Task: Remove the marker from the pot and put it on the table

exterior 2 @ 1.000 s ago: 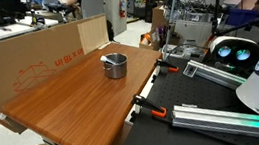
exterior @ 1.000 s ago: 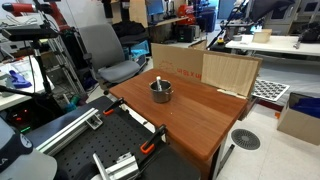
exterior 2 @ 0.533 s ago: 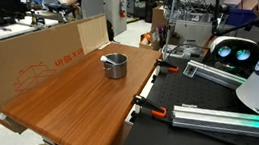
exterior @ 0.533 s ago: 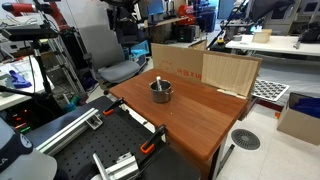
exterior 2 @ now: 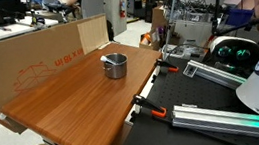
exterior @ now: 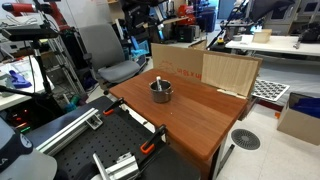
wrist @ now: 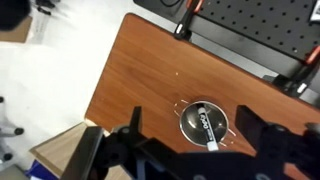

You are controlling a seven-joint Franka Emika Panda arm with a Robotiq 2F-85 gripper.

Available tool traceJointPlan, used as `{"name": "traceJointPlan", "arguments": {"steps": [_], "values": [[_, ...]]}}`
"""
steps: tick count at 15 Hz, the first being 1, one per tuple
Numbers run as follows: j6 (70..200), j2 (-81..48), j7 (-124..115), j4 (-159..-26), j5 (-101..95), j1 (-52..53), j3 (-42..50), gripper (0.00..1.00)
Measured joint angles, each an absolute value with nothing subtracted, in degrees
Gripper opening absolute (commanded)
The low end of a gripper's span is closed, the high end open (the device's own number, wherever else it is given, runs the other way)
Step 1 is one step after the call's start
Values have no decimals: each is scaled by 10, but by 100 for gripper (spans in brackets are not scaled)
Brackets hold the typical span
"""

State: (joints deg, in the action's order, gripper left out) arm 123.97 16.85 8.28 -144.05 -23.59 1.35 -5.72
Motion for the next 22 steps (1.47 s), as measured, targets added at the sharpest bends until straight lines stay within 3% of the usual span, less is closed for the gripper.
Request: {"name": "traceJointPlan", "arguments": {"steps": [8,13,22], "values": [[1431,144,250,-1490,-285,14,-21,100],[1534,88,441,-1494,-206,28,25,100],[1515,-2,651,-1456,-40,48,22,100]]}}
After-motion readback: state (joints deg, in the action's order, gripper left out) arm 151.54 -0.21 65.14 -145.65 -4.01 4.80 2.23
